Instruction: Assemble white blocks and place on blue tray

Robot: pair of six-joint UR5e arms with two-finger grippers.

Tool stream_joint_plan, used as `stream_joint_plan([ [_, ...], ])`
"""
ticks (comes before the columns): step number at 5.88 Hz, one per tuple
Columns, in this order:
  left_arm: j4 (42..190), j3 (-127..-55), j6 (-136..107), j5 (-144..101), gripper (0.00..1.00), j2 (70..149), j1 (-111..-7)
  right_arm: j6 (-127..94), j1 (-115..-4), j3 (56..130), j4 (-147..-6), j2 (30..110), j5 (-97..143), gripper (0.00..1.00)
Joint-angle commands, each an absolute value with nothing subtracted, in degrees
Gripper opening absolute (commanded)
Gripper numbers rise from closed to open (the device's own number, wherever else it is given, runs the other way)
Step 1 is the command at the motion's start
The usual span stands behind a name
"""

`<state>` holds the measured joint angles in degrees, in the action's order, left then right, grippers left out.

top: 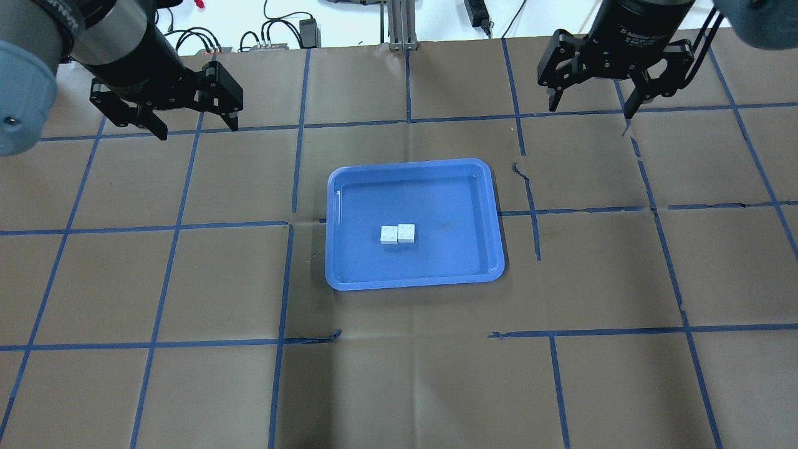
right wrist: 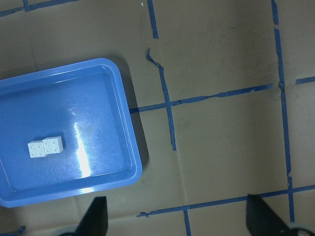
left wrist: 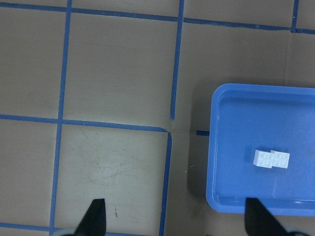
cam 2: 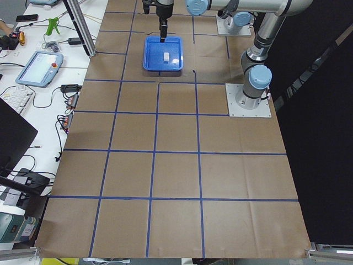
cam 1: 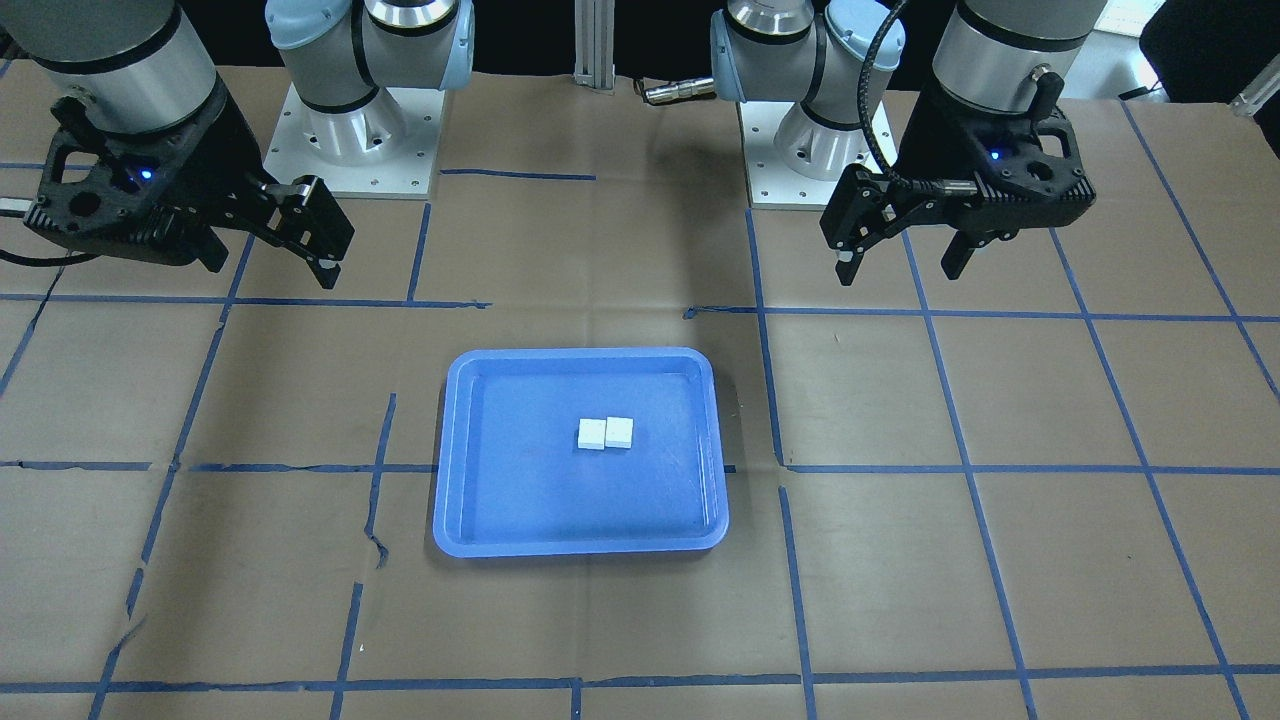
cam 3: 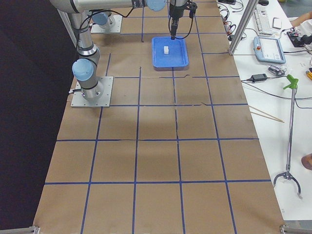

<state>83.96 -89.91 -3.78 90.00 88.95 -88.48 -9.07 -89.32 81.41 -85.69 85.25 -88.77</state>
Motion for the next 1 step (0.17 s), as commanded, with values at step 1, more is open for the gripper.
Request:
stream_joint_plan([
  [1,84.0,-90.0,-3.8,90.0,0.99,88.9,-88.5,-9.1,-89.3,81.5,-85.7,85.3,-88.9,1.0],
])
